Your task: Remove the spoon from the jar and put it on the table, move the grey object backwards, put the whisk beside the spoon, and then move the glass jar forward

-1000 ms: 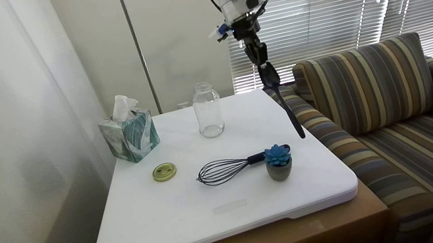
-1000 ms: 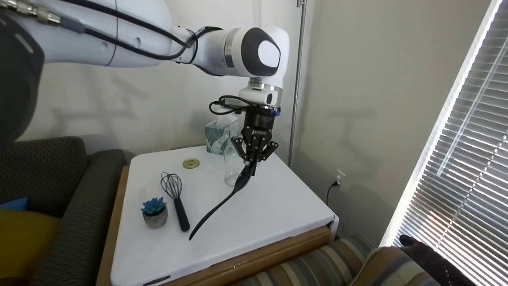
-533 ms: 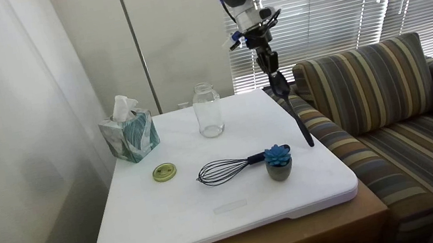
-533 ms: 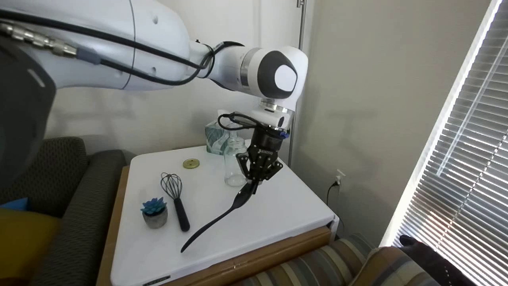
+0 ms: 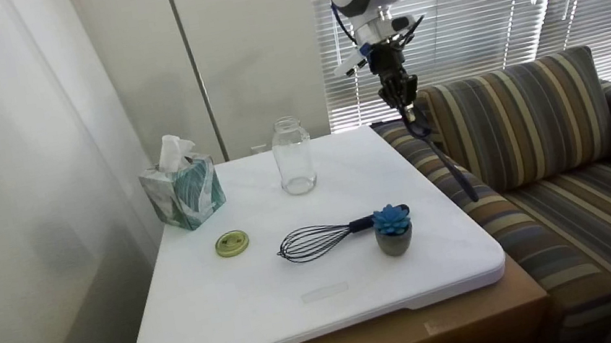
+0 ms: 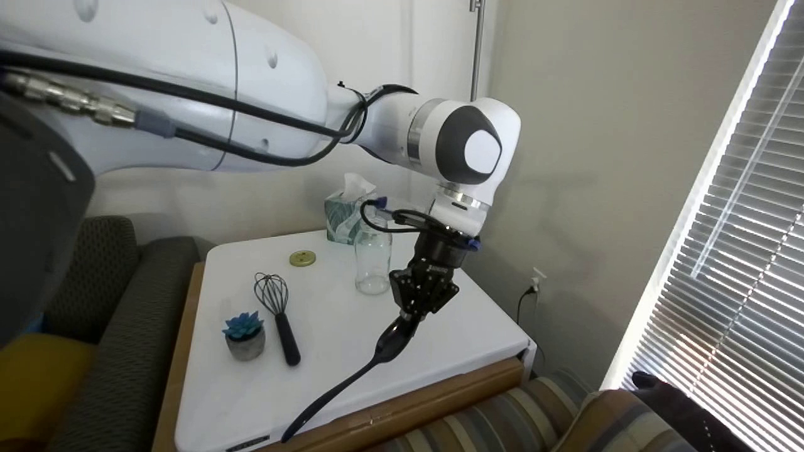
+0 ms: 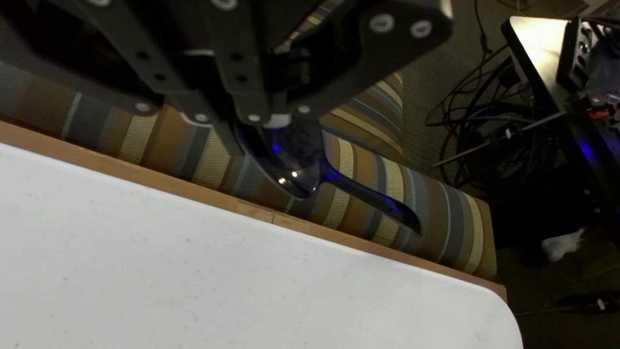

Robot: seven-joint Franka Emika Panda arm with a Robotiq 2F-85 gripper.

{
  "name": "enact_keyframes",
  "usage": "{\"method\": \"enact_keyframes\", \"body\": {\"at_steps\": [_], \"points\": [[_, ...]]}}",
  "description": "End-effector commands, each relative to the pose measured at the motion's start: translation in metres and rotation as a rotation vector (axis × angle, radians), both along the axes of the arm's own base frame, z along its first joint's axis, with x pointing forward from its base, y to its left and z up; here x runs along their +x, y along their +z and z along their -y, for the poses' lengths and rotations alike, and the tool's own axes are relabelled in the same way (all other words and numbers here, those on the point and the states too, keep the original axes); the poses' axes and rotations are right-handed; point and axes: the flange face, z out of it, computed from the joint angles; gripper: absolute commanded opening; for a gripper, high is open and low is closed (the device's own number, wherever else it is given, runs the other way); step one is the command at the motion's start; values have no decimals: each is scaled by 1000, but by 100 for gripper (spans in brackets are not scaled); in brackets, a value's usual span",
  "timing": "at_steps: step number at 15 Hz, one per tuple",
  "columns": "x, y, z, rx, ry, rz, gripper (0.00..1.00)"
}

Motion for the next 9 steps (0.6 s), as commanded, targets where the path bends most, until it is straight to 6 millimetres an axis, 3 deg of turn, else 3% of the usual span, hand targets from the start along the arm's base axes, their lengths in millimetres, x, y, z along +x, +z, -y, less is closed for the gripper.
{"method": "enact_keyframes", "body": {"at_steps": [1, 6, 9], "points": [[-3, -12, -11, 80, 37, -18, 2], [-11, -28, -41, 129, -33, -96, 2], [-14, -37, -44, 111, -81, -134, 2]]}}
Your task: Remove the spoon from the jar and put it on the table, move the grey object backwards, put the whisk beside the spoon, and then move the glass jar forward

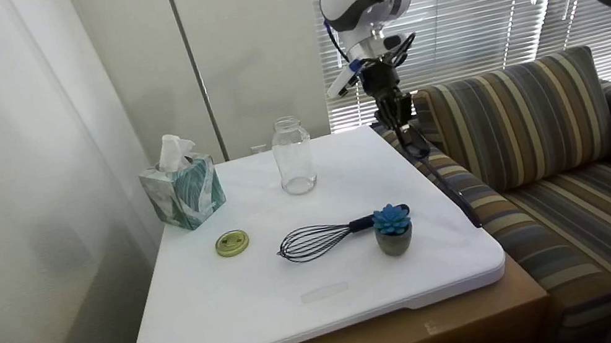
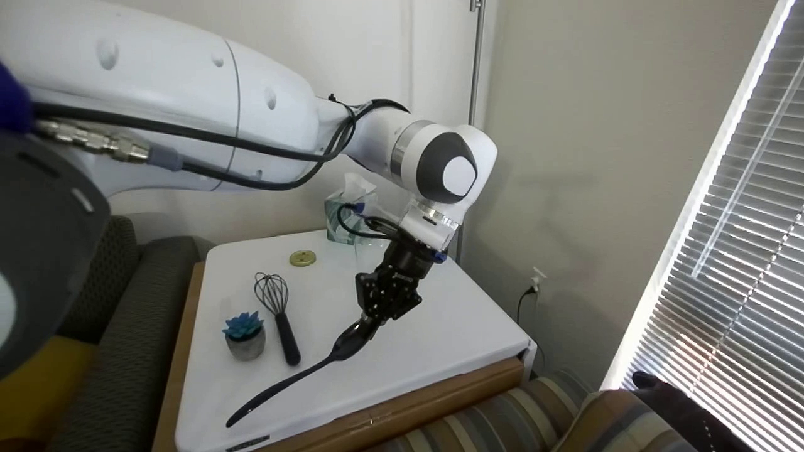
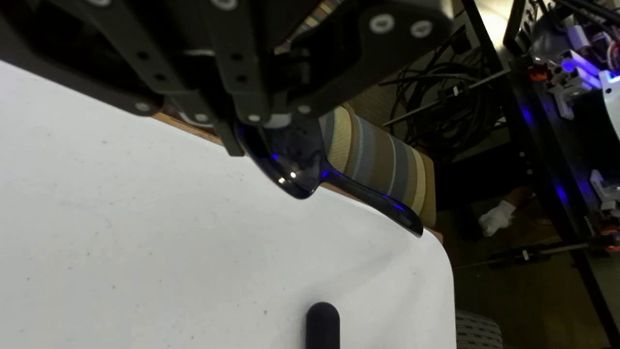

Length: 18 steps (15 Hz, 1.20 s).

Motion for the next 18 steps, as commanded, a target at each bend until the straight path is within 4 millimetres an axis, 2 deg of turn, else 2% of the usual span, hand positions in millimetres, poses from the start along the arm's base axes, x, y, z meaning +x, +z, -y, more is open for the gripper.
{"method": "enact_keyframes", "body": {"at_steps": [1, 9, 14, 18], "points": [[-7, -8, 2, 5, -59, -43, 2], [-34, -58, 22, 38, -136, -162, 2], [-43, -71, 31, 59, -165, -193, 2], [-53, -88, 40, 100, -272, -223, 2]]}}
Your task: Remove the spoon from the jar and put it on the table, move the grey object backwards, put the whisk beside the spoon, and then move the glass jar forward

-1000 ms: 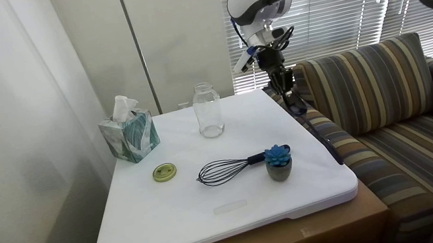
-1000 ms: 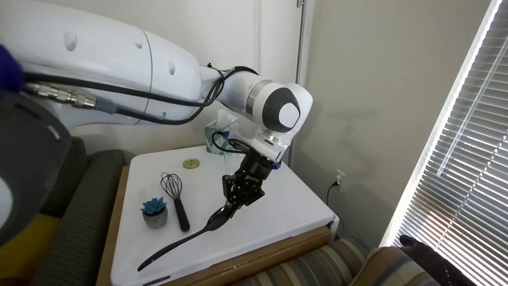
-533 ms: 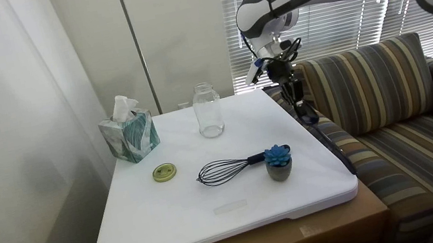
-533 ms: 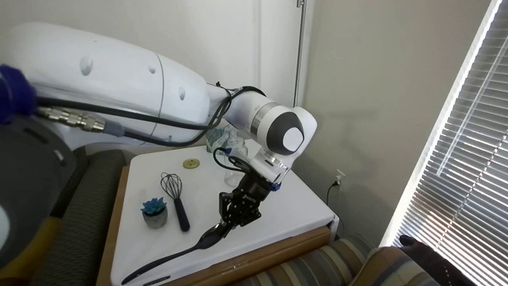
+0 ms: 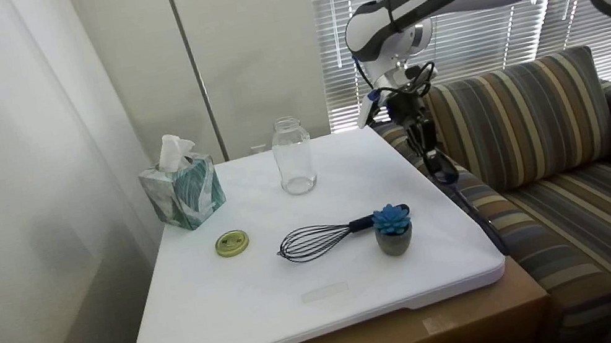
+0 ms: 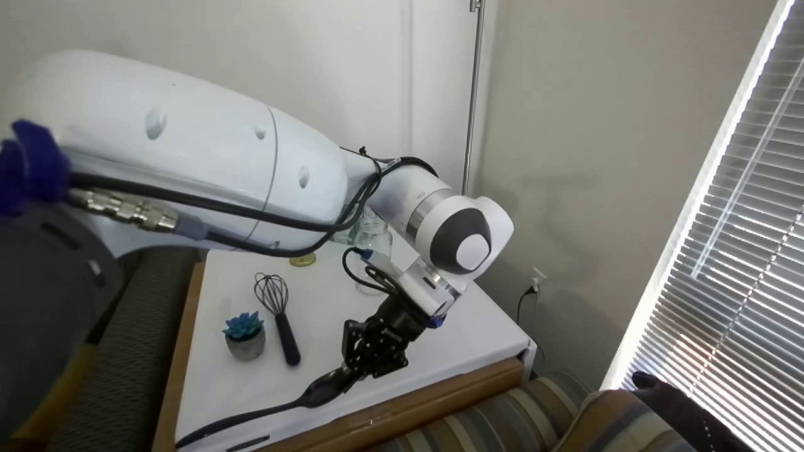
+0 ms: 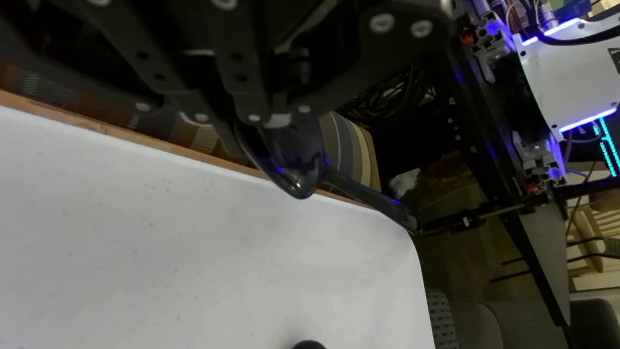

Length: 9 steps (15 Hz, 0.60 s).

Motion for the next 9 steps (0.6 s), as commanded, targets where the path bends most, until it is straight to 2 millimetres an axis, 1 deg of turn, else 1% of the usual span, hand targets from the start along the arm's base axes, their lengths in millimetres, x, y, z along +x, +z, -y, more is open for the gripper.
{"method": "enact_keyframes", "body": {"at_steps": [1, 5, 7, 9], "points": [[-10, -18, 14, 47, -103, -13, 2], [-17, -33, 28, 39, -153, -11, 2], [-20, -37, 30, 36, -186, -29, 2], [-23, -41, 30, 10, -259, -68, 2]]}}
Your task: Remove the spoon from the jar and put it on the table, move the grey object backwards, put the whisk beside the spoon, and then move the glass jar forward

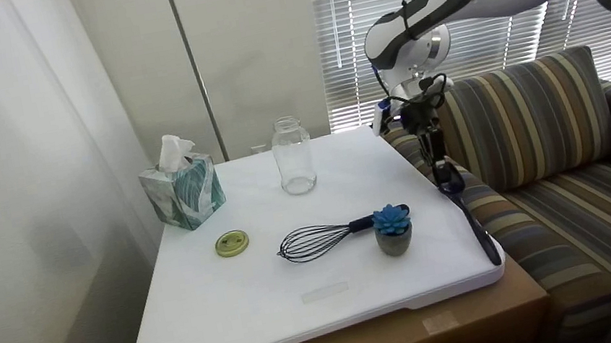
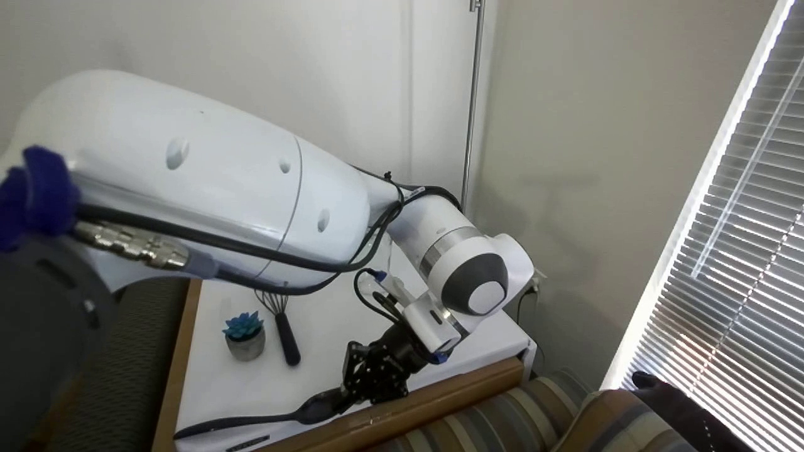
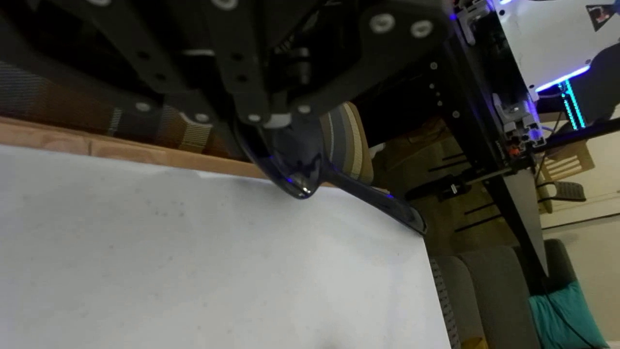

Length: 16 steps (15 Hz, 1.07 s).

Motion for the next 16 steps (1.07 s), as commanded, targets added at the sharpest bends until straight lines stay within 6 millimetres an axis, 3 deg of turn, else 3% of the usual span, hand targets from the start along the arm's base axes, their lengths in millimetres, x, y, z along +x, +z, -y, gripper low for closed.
{"method": "enact_keyframes", "body": {"at_steps": [1, 6, 13, 14, 16], "points": [[-3, -11, 3, -33, -142, -46, 2], [-5, -16, 2, -164, -323, -178, 2], [0, -9, -3, -168, -433, -236, 2], [0, -9, -4, -165, -440, -239, 31], [2, -9, -3, -179, -453, -239, 38]]}}
